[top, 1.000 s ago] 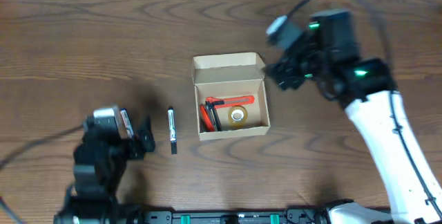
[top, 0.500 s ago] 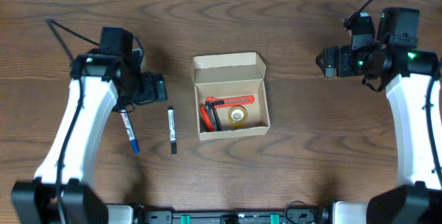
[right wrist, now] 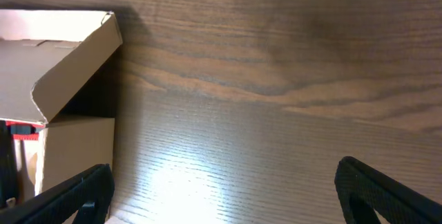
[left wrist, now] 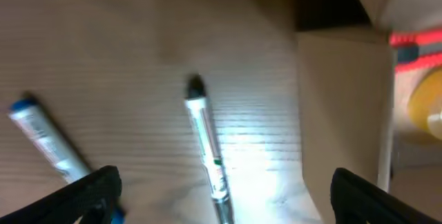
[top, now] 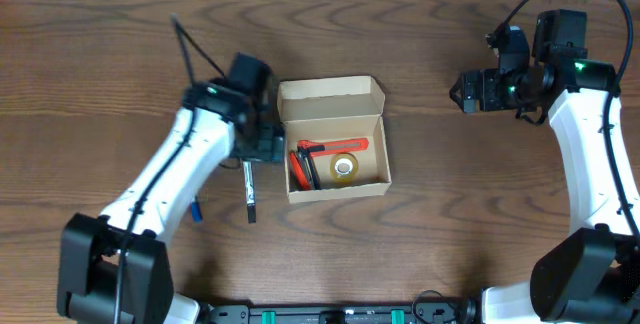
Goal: Pack container
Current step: 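Grasp the black-capped whiteboard marker with the left gripper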
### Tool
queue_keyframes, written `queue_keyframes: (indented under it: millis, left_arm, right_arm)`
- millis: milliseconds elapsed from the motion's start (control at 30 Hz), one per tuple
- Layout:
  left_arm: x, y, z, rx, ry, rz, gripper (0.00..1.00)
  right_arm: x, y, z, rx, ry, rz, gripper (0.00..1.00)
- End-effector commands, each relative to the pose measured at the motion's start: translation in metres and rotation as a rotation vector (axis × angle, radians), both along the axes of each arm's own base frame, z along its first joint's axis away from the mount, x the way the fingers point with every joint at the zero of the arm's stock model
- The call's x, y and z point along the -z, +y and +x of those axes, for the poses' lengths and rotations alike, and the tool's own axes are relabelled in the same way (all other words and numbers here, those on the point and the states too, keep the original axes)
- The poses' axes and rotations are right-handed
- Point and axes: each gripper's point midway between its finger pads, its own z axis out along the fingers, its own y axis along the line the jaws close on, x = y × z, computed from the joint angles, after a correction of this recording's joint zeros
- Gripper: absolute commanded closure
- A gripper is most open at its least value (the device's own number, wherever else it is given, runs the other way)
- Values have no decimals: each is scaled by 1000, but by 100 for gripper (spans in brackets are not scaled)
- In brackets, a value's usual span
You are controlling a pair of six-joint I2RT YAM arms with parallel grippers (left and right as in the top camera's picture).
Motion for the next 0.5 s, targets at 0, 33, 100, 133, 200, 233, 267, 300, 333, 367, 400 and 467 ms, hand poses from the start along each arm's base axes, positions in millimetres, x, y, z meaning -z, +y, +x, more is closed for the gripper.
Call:
queue_keyframes:
  millis: [0, 33, 100, 133, 200, 233, 267, 300, 333, 367, 400, 467]
  left_arm:
    - [27, 14, -24, -32, 59, 64, 4]
    - [30, 15, -26, -33, 66, 66, 4]
    - [41, 19, -36, -34, 89, 75, 3]
    - [46, 19, -39, -33, 96, 72, 3]
    - [52, 20, -42, -35, 100, 67, 1]
    - [54, 20, -43, -42, 98, 65, 1]
    - [55, 18, -42, -43, 97, 58, 1]
    - [56, 16, -42, -41, 97, 44, 1]
    - [56, 14, -42, -40, 95, 31, 1]
    - [57, 11, -41, -39, 93, 17, 1]
    - [58, 9, -41, -39, 90, 7, 1]
    - [62, 8, -40, -39, 83, -6, 0]
  right_arm:
    - [2, -2, 1, -11, 4, -8, 4]
    - [2, -2, 1, -11, 4, -8, 4]
    - [3, -2, 0, -11, 6, -8, 4]
    - [3, -2, 0, -11, 7, -7, 4]
    - [5, -2, -1, -11, 12, -6, 4]
    - [6, -2, -2, -11, 17, -6, 4]
    - [6, -1, -3, -11, 23, -5, 4]
    - [7, -1, -5, -11, 28, -4, 4]
    - [7, -1, -5, -11, 32, -3, 4]
    - [7, -1, -6, -11, 36, -3, 4]
    - [8, -1, -7, -12, 39, -3, 4]
    - [9, -1, -9, -12, 47, -2, 4]
